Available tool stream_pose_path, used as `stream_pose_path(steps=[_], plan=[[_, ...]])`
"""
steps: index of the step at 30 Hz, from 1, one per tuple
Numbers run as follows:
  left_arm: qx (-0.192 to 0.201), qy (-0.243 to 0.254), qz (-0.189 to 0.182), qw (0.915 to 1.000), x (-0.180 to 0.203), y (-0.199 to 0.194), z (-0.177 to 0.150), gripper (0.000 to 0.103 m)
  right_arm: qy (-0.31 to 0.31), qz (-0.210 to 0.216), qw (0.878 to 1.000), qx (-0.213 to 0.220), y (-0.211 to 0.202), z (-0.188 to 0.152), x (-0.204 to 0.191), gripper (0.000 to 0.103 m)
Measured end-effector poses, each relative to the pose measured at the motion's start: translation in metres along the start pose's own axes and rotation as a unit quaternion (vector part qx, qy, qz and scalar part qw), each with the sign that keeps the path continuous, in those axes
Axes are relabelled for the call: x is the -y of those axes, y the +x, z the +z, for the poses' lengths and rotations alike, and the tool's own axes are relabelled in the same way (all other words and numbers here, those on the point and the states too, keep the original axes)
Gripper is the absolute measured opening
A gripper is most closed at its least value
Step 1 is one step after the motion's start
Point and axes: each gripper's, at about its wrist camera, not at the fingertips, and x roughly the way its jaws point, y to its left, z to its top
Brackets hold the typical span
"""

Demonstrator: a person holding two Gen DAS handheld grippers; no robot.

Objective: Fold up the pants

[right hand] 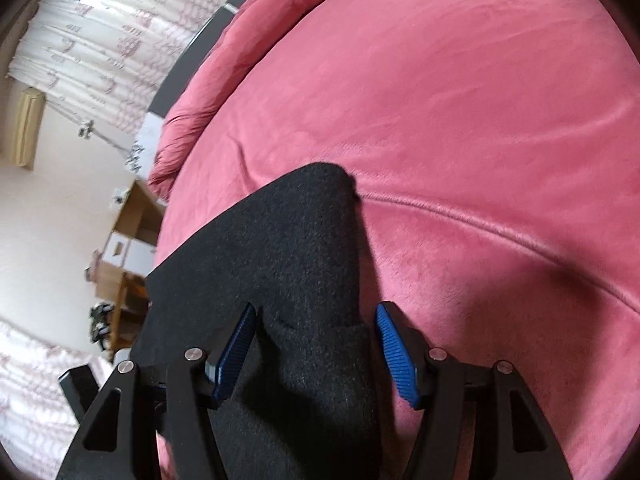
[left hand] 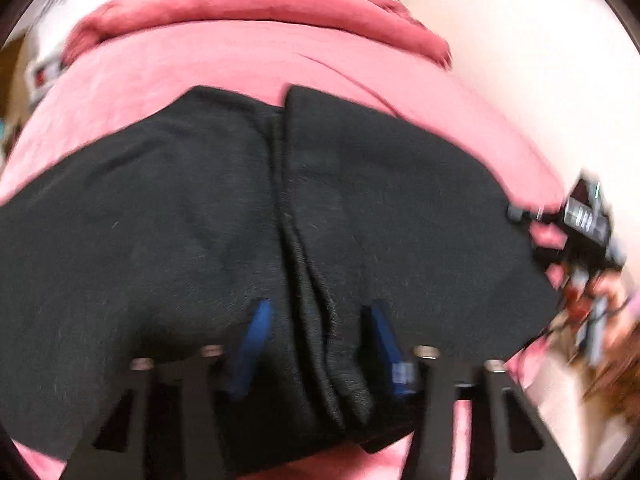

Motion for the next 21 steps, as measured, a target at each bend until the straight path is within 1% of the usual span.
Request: stream_pose_path(steps=[1,2,3,4,6,10,12,15,16,17,18,19,21], plan=[[0.002,0.023,0.010,0.9997,0.006,0.001,-0.002,0.035,0.001,0.001,1.000,-0.002,0.002,-0.001,0.001,0.063],[0.005,0.032,0.014,0.9994,0.009,0.001,-0.003,0.032,0.004,-0.004,1.000,-0.001,0.003,-0.001,0.001,0.058],[0.005,0.031,0.019,0.9993,0.010,-0.001,-0.003,0.029,0.008,-0.007,1.000,0.001,0.004,-0.001,0.001,0.051],[0.006,0.020,0.018,0.9996,0.008,-0.004,-0.002,0.023,0.014,-0.005,1.000,-0.001,0.005,-0.001,0.001,0.047],[0.005,0.007,0.010,0.9999,0.002,-0.009,-0.002,0.019,0.016,-0.011,1.000,0.000,0.005,-0.002,-0.002,0.041],[0.000,0.006,-0.003,1.0000,-0.010,-0.015,-0.004,0.016,0.022,-0.008,1.000,0.003,0.005,-0.004,-0.003,0.041],[0.004,0.006,0.000,1.0000,-0.014,-0.019,-0.011,0.016,0.048,0.005,0.999,0.002,0.006,-0.003,0.004,0.043],[0.014,0.020,0.018,0.9995,-0.011,-0.022,-0.013,0.023,0.101,0.036,0.994,0.008,0.008,-0.004,0.017,0.044],[0.017,0.022,0.023,0.9993,-0.011,-0.026,-0.015,0.030,0.111,0.041,0.993,0.007,0.009,-0.003,0.019,0.044],[0.020,0.022,0.033,0.9990,-0.012,-0.029,-0.016,0.034,0.112,0.038,0.993,0.004,0.009,-0.002,0.019,0.043],[0.024,0.022,0.041,0.9986,-0.012,-0.032,-0.018,0.042,0.107,0.026,0.994,0.000,0.009,-0.001,0.017,0.039],[0.028,0.024,0.050,0.9981,-0.014,-0.035,-0.019,0.047,0.101,0.016,0.995,-0.004,0.009,0.000,0.013,0.037],[0.027,0.031,0.057,0.9975,-0.019,-0.038,-0.023,0.052,0.101,0.000,0.995,-0.009,0.007,0.001,0.006,0.031]])
